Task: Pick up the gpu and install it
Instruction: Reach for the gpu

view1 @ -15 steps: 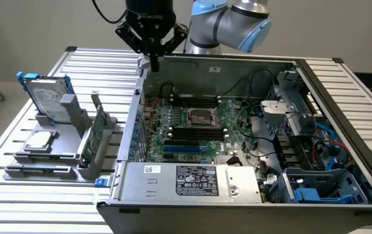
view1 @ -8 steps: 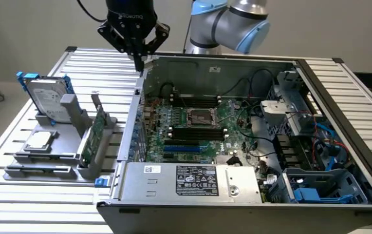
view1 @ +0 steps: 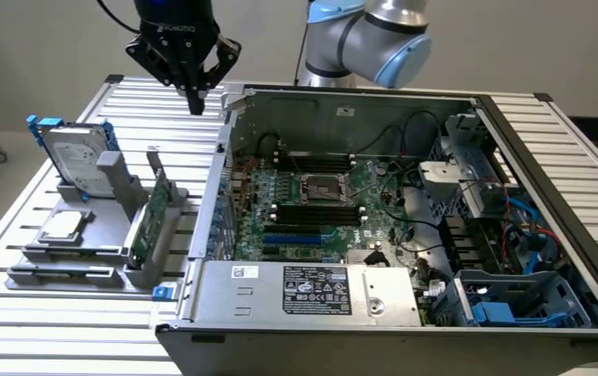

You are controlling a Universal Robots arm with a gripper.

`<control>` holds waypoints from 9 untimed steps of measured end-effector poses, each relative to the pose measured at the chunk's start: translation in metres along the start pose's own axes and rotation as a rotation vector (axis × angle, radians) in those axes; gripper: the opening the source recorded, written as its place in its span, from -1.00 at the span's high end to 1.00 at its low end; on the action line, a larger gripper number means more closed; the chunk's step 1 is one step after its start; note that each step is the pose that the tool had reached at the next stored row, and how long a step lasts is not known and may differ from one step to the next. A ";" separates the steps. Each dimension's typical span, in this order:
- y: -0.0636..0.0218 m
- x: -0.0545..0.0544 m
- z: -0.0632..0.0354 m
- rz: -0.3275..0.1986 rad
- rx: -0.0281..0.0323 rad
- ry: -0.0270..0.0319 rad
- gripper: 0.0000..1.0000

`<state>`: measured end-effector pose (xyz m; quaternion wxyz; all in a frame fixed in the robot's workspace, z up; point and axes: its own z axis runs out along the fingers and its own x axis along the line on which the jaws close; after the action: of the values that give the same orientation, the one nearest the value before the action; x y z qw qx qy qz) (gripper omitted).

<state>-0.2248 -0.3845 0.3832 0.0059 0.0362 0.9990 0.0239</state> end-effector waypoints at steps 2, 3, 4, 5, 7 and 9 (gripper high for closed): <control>0.0005 0.009 0.0014 0.000 0.0001 0.0008 0.79; 0.0007 0.014 0.0020 0.000 0.0002 0.0012 0.79; 0.0010 0.018 0.0027 0.000 0.0004 0.0017 0.79; 0.0013 0.023 0.0034 0.000 0.0009 0.0021 0.79; 0.0019 0.032 0.0048 0.000 0.0024 0.0029 0.79; 0.0024 0.041 0.0058 0.000 0.0048 0.0033 0.79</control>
<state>-0.2655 -0.3789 0.3771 0.0042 0.0362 0.9991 0.0216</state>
